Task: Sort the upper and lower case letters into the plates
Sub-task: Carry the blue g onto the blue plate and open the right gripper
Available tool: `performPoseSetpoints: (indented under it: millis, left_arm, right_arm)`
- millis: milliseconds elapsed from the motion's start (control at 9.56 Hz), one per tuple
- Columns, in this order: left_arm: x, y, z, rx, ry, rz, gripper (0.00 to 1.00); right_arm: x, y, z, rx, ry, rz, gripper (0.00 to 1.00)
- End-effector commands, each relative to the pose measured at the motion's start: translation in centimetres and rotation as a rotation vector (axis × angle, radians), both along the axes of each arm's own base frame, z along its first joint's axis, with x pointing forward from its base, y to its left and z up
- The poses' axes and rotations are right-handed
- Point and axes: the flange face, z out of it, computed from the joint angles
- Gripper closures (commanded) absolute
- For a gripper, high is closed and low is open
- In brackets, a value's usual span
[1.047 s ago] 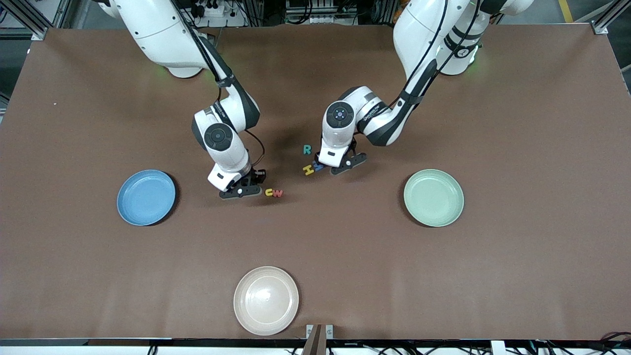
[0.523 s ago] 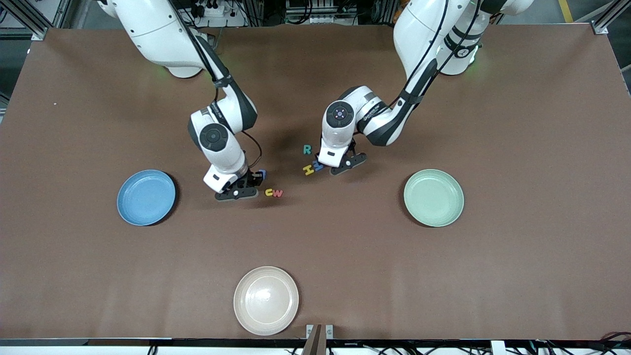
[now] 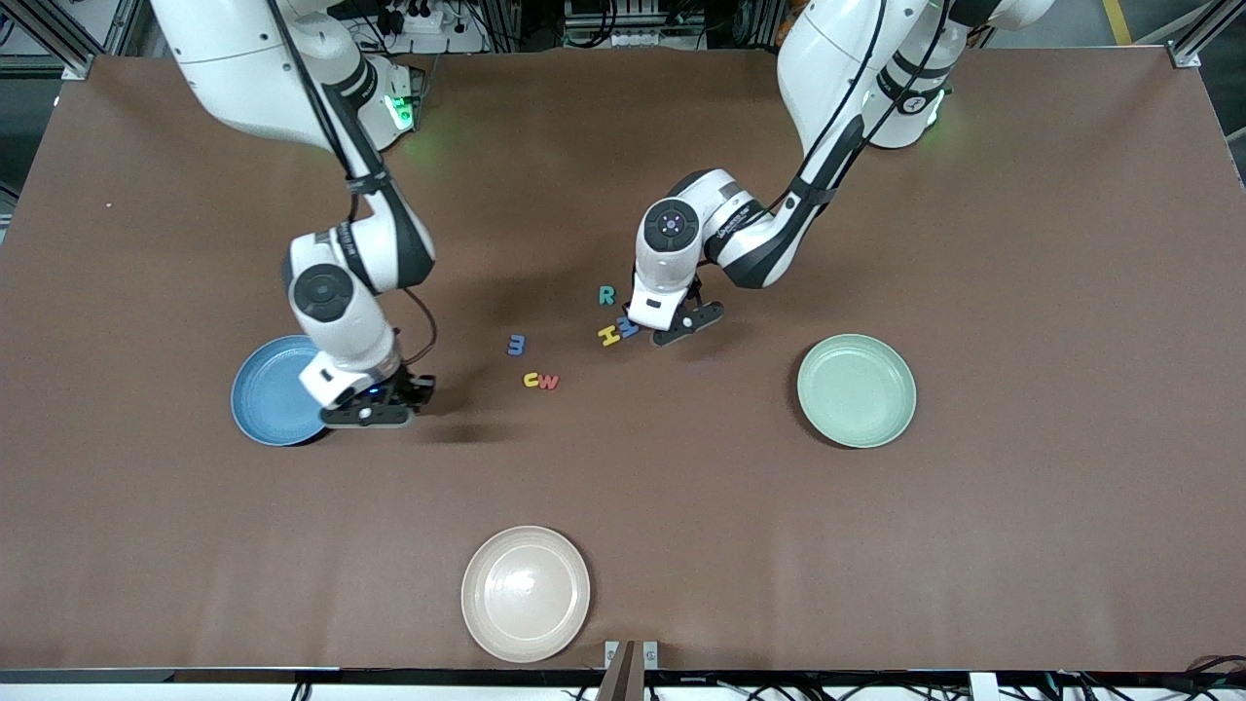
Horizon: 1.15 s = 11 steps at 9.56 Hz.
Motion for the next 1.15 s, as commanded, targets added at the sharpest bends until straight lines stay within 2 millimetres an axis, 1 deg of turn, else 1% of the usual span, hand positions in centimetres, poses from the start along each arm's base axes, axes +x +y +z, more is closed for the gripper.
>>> performPoseSetpoints:
  millis: [0,209,314,419,523,628,733,837,1047]
  left_arm:
    - [0.2,0.2,-0.8,0.018,-0.013,0.008,0.64]
    - [0.8,0.4,-0.5,0.014,-0.018,0.009,0.64]
    - [0.9,0.5,-0.1,0.014,-0.021,0.005,0.64]
    - [1.0,0.5,0.3,0.013,-0.022,0.002,0.64]
    - [1.2,0.7,0.4,0.013,-0.024,0.003,0.64]
    - [1.3,0.7,0.7,0.017,-0.022,0.002,0.64]
    - [1.3,0.8,1.0,0.02,-0.021,-0.026,0.64]
    - [1.9,1.4,1.0,0.025,-0.016,-0.027,0.64]
    - [2.1,1.6,1.9,0.033,-0.012,-0.038,0.65]
  right_arm:
    - [0.9,-5.2,0.7,-0.043,-0.013,-0.024,1.0]
    - [1.5,-10.1,0.8,-0.084,-0.007,-0.012,1.0]
    - [1.4,-12.1,1.0,-0.09,0.003,0.001,1.0]
    - [1.3,-13.1,1.0,-0.094,0.014,0.01,0.93]
    - [1.2,-13.7,0.9,-0.094,0.018,0.005,0.45]
    - [1.2,-13.7,0.9,-0.093,0.018,0.004,0.0]
    - [1.2,-13.6,0.8,-0.094,0.02,0.005,0.0]
    - [1.2,-13.4,0.8,-0.093,0.021,0.006,0.0]
    - [1.1,-12.4,0.7,-0.09,0.022,0.021,0.0]
